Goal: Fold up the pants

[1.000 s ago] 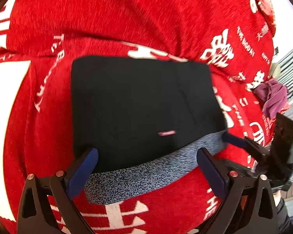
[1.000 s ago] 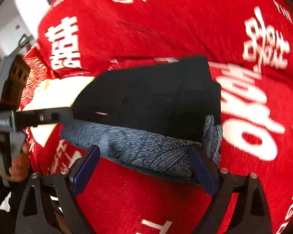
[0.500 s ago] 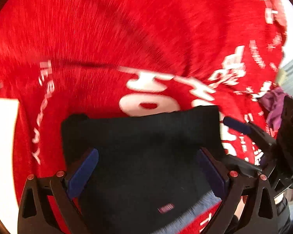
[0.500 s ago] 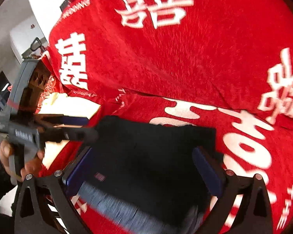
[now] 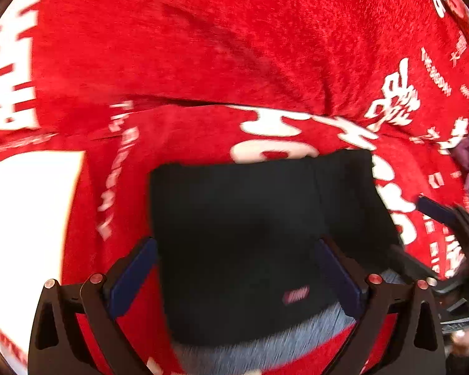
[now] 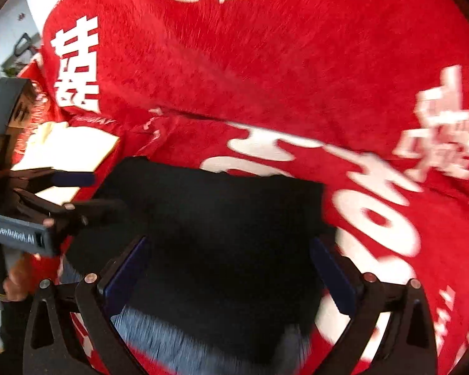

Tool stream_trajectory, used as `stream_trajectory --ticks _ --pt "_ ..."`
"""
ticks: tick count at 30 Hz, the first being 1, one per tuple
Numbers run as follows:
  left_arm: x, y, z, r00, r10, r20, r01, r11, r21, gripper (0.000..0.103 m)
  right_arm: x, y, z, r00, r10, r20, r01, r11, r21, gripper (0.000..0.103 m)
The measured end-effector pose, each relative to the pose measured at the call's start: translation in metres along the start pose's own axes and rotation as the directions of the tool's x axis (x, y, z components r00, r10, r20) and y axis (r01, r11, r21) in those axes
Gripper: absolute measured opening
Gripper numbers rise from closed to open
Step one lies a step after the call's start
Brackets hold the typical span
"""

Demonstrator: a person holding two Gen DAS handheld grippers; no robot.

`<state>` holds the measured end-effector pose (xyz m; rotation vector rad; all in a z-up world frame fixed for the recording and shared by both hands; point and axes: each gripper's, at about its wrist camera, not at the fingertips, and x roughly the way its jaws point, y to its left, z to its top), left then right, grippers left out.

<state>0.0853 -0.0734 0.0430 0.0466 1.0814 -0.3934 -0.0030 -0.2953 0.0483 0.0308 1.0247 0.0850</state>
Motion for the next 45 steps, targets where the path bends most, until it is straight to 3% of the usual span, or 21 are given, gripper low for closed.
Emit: stream_trajectory --ticks 4,6,11,16,20,31,35,45 --pt "-0.013 -0.010 -0.036 0.993 0.121 0.015 -0.121 0.993 0.011 0.102 -0.027 0.015 -0.034 0.997 -0.077 -0.009 0.077 0.991 0.105 0.103" --pt "-0.017 -0.014 -0.051 0.989 0.146 0.018 -0.147 0.989 0.018 0.102 -0.029 0.020 -0.049 0.992 -0.120 -0.045 0.125 0.983 0.137 0.103" --pt "-0.030 -0.018 -0.070 0.993 0.114 0.013 -0.114 0.993 0.015 0.102 -0.025 0.025 -0.070 0.980 -0.164 -0.114 0.182 0.968 0.175 0.103" --pt "-0.041 -0.023 -0.080 0.995 0.089 0.035 -0.090 0.995 0.030 0.102 -0.025 0.029 -0.077 0.980 -0.156 -0.122 0.180 0.958 0.222 0.103" --pt "-0.047 -0.025 -0.085 0.998 0.055 0.043 -0.057 0.998 0.038 0.102 -0.026 0.037 -0.077 0.971 -0.200 -0.130 0.223 0.955 0.198 0.103" --pt "-0.053 -0.030 -0.097 0.990 0.131 0.060 -0.134 0.990 0.050 0.102 -0.028 0.043 -0.078 0.969 -0.202 -0.143 0.228 0.953 0.198 0.103" --pt "-0.051 -0.032 -0.101 0.994 0.110 0.024 -0.111 0.991 0.068 0.102 -0.027 0.045 -0.080 0.966 -0.209 -0.153 0.237 0.952 0.192 0.103" --pt "-0.056 -0.027 -0.103 0.995 0.093 0.021 -0.094 0.995 0.043 0.102 -0.028 0.048 -0.083 0.965 -0.204 -0.166 0.232 0.956 0.179 0.103"
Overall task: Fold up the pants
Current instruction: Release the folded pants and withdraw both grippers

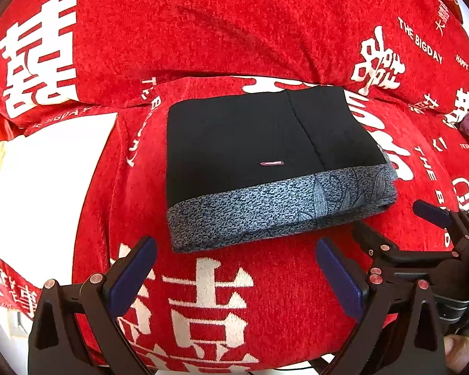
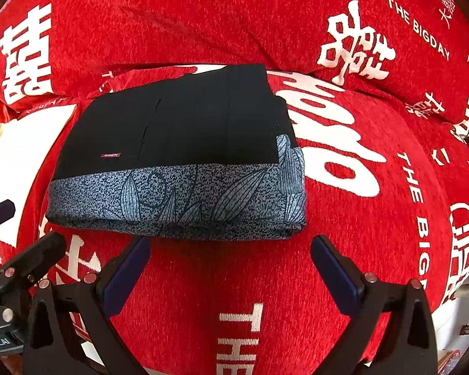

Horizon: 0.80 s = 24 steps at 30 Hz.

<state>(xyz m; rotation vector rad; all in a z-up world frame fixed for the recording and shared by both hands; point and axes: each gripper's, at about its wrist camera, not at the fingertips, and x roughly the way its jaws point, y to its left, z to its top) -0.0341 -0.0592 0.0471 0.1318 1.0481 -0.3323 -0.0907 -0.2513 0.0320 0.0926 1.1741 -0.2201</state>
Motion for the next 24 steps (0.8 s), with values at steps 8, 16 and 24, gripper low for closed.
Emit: stream_trajectory --ticks 8,16,24 --pt "-0.0005 -0.0003 -0.0025 1.000 -0.012 -0.013 0.012 1.000 0.002 0.102 -0.0007 0.0003 -0.0014 1.000 0.011 -0.007 -0.011 1.000 0.004 0.103" --pt "-0.0035 -0.0006 -0.0021 1.000 -0.012 -0.007 0.012 1.000 0.011 0.102 -0.0036 -0.0013 -0.0016 1.000 0.014 0.000 -0.014 1.000 0.010 0.103" --pt "-0.0022 0.0004 -0.0018 1.000 -0.012 -0.013 0.013 1.000 0.008 0.102 -0.0041 -0.0014 -0.0016 1.000 0.017 -0.001 -0.017 1.000 0.010 0.103"
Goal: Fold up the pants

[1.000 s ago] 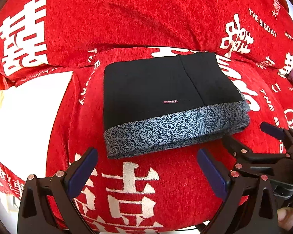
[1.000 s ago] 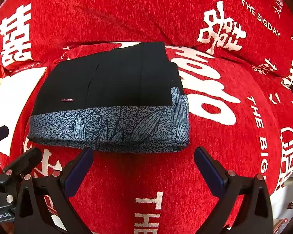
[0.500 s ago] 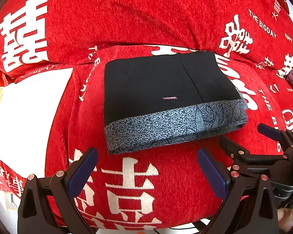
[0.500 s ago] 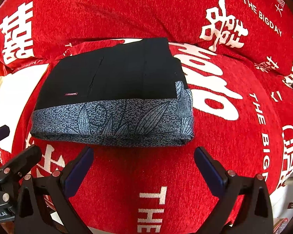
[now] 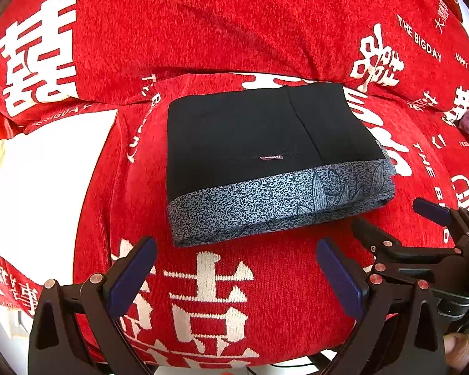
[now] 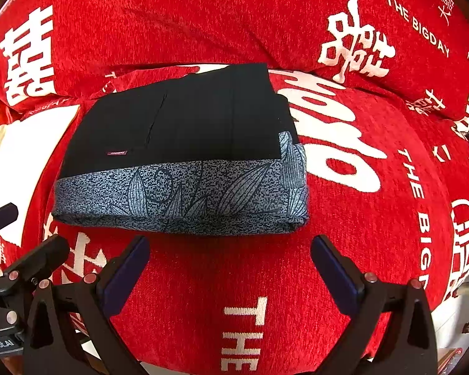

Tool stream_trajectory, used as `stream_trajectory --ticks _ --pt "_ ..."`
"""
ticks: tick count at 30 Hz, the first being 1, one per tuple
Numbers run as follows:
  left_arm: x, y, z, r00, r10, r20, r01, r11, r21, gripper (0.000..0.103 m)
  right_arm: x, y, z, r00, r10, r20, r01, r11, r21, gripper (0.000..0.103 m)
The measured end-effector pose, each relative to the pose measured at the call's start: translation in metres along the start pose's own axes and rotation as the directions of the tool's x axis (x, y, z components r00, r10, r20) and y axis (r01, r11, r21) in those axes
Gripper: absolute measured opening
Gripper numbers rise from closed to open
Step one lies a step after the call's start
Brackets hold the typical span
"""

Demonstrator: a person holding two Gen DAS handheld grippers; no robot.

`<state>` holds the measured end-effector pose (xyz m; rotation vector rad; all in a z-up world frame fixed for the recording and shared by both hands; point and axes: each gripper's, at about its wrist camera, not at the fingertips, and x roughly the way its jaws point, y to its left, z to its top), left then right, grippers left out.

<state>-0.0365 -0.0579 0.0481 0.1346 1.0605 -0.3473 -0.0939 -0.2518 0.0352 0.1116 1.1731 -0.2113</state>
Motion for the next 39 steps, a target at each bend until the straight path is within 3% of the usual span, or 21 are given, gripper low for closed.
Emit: stream_trajectory --ticks 33,39 --pt "0.000 -0.002 -0.001 1.000 -0.026 -0.006 0.026 1.000 0.011 0.102 0.002 -0.003 -0.001 1.000 0.003 0.000 -0.003 1.000 0.001 0.103" --pt "-0.009 0.011 -0.012 0.999 -0.028 0.021 0.027 0.999 0.027 0.102 -0.002 0.002 -0.010 1.000 -0.002 0.005 0.002 1.000 -0.005 0.103"
